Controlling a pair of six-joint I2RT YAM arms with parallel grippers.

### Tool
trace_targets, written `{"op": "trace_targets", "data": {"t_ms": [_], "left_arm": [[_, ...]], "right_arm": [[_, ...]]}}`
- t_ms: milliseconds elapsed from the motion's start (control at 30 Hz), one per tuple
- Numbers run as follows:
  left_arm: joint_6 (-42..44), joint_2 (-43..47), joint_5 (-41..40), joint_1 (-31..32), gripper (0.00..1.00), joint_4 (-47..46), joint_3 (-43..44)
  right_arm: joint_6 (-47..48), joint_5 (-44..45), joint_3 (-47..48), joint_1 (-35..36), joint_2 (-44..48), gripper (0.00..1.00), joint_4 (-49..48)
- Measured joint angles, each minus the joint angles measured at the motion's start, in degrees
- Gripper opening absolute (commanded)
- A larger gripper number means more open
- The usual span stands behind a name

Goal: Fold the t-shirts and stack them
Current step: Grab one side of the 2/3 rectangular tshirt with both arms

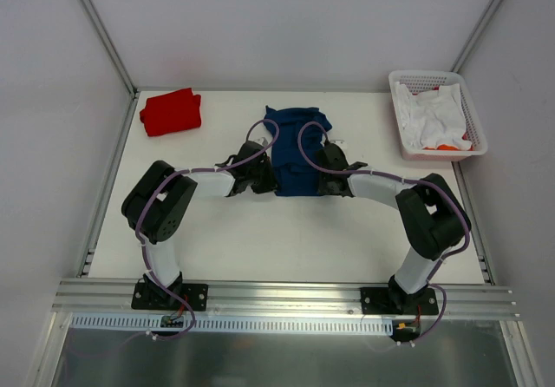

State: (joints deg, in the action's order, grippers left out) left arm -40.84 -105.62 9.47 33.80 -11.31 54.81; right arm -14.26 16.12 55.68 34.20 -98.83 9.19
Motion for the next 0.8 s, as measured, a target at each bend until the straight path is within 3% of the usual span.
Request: {"op": "trace_targets", "data": {"t_ms": [133, 167, 233, 567, 800], "left_arm": [[-0.02, 0.0, 0.02, 0.0, 0.0, 0.0, 0.0], [-0.02, 0.0, 0.02, 0.0, 0.0, 0.0, 0.0], [-0.02, 0.0, 0.04, 0.0, 0.0, 0.02, 0.0], [0.17, 0.61, 0.04, 0.02, 0.0, 0.79, 0.0], [2.12, 7.58, -0.83, 0.04, 0.0, 4.74, 0.26]], "right_arm": [[-0.07, -0.7, 0.28, -0.39, -0.52, 0.15, -0.96], [-0.17, -0.87, 0.35, -0.48, -0.66, 0.06, -1.27], [-0.31, -1.51, 0.37, -0.5, -0.85, 0.0, -2.14], [-0.52, -2.67, 0.37, -0.63, -0.92, 0.0, -2.93], [0.5, -3.19, 2.25, 0.26, 2.86, 0.0, 2.03]]}}
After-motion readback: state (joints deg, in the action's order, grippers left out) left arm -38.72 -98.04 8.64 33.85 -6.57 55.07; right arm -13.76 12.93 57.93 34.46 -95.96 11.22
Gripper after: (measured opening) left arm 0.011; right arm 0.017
